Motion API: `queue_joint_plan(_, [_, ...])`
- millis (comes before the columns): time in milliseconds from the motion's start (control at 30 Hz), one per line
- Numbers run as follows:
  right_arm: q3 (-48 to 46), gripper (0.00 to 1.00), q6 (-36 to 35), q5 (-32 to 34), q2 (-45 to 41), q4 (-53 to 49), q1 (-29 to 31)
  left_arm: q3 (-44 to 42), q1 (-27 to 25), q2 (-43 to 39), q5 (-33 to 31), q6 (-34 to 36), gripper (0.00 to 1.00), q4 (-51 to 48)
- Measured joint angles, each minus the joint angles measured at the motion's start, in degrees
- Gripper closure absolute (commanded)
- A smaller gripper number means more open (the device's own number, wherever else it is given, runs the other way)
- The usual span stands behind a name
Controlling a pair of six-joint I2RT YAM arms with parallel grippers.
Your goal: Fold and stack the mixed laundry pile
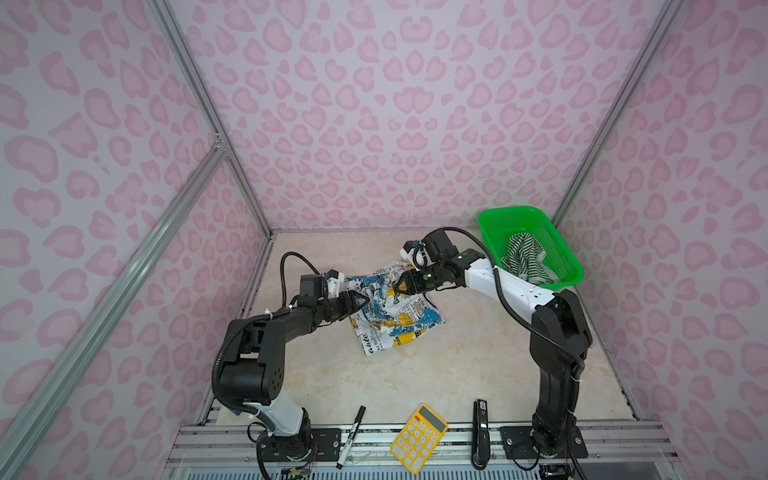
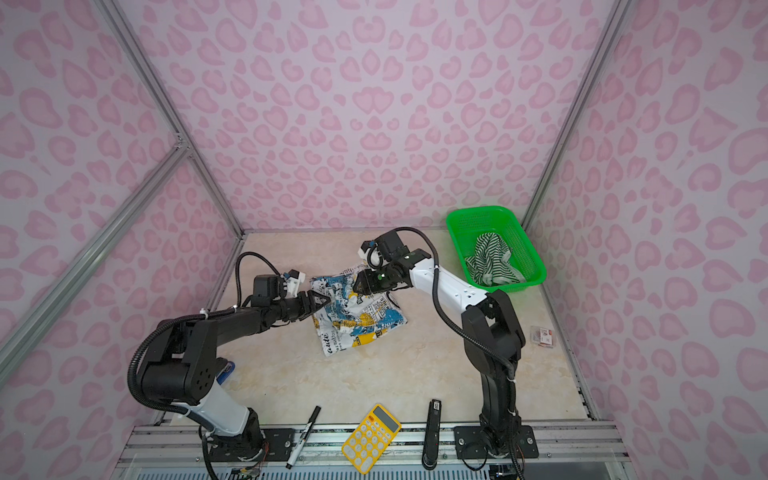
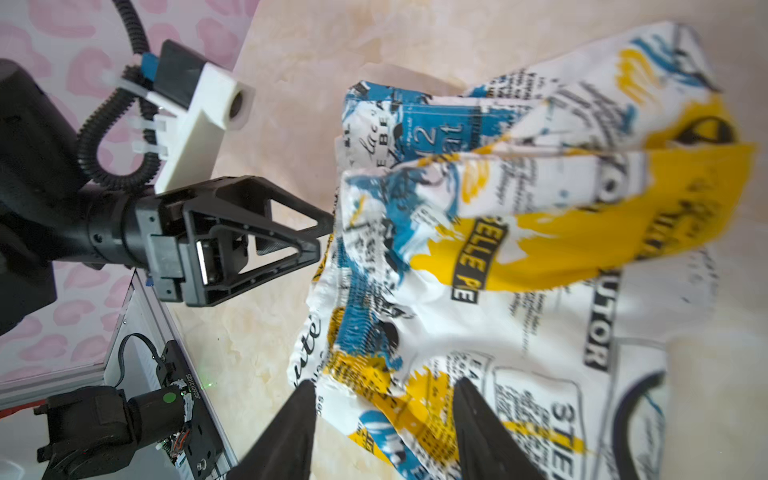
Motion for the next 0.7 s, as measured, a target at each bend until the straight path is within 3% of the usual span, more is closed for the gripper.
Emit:
queue_joint_plan(133, [-5.4,0.6,0.13,1.53,-2.47,2.1,-2.62,-1.18,-3.65,-1.84,-1.57,0.22,0.34,0.98])
queue_joint_plan(333, [-6.23,0.78,0.76,5.38,2.1,2.69,-1.42,-1.33,-6.51,-1.62,-4.15,-0.22,0.31,1.88])
queue_joint_plan(500, [-4.33,0.81,2.51,6.47,7.19,3.5,0.04,-0.57,-7.56,-2.08,-11.3,0.42,0.3,-3.19])
queue_joint_plan(700, [-2.36,0.81,2.58,7.02,8.94,4.0,2.99,1.97,-10.54,-8.09,-24.02,1.75,0.21,-13.25])
